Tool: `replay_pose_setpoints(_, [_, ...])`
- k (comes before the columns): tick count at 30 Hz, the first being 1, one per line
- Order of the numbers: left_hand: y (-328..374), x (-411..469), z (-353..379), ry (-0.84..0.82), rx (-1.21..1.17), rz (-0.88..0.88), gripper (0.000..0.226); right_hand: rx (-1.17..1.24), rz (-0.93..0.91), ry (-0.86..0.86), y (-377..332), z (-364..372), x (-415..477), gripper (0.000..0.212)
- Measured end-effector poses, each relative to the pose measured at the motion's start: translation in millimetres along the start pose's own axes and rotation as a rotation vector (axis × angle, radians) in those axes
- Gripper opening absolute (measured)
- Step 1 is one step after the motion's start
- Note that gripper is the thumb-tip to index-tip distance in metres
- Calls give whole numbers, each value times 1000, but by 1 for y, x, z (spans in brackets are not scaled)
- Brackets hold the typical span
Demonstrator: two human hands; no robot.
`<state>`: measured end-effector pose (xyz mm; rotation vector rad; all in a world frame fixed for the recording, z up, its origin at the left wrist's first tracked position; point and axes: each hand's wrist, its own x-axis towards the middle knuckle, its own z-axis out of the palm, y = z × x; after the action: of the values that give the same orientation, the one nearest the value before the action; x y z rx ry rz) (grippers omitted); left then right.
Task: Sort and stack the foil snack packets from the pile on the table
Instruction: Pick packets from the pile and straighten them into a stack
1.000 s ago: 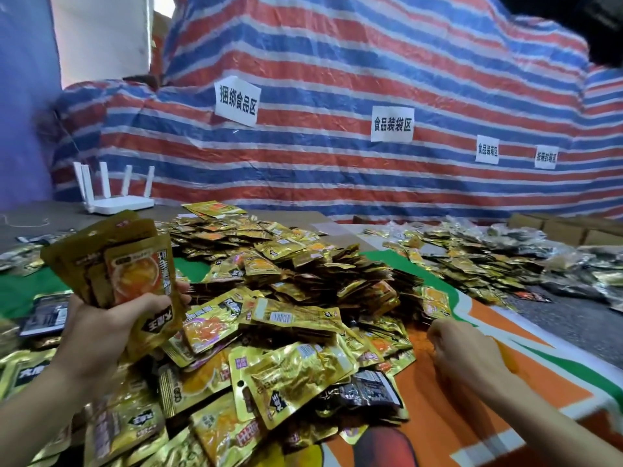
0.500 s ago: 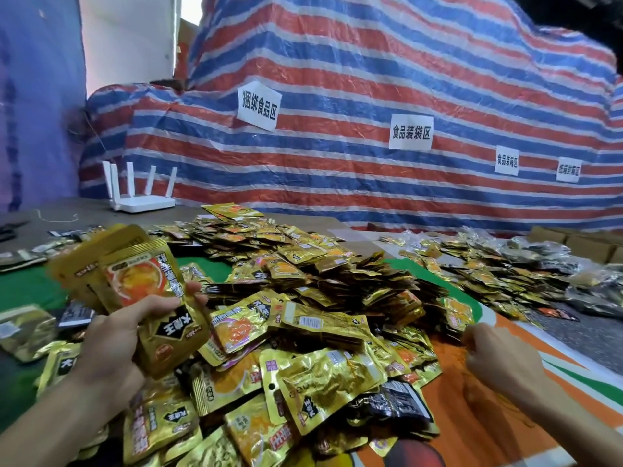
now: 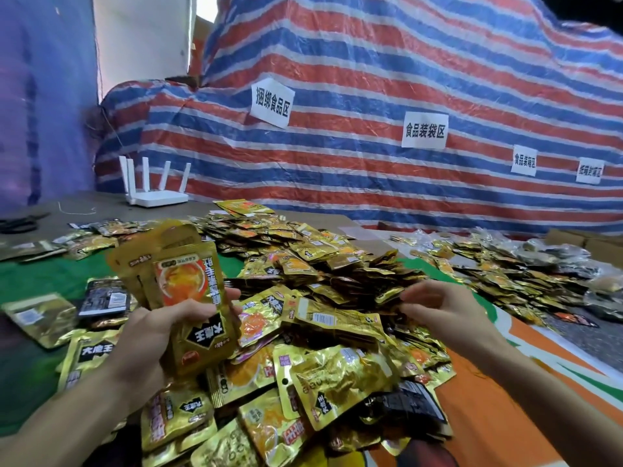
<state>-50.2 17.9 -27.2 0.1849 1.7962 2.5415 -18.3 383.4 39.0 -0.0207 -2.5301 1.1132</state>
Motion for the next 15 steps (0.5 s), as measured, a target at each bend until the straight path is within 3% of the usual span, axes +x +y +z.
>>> replay_pose_setpoints(4, [13,-10,6,-139,-74,-38,50,449,-37,-179,-59,46,2,10])
replay_pose_setpoints(6, [15,-9,6,-185,-136,-56,39,588,-55,-253,-83,72,3,11])
replay_pose_setpoints(9, [17,-8,4,-127,-167,-62,22,641,-114,-279,-108,109,4,11])
replay_pose_setpoints(15, [18,-4,0,-73,-138,-45,54,637,-234,-234,-125,154,6,12])
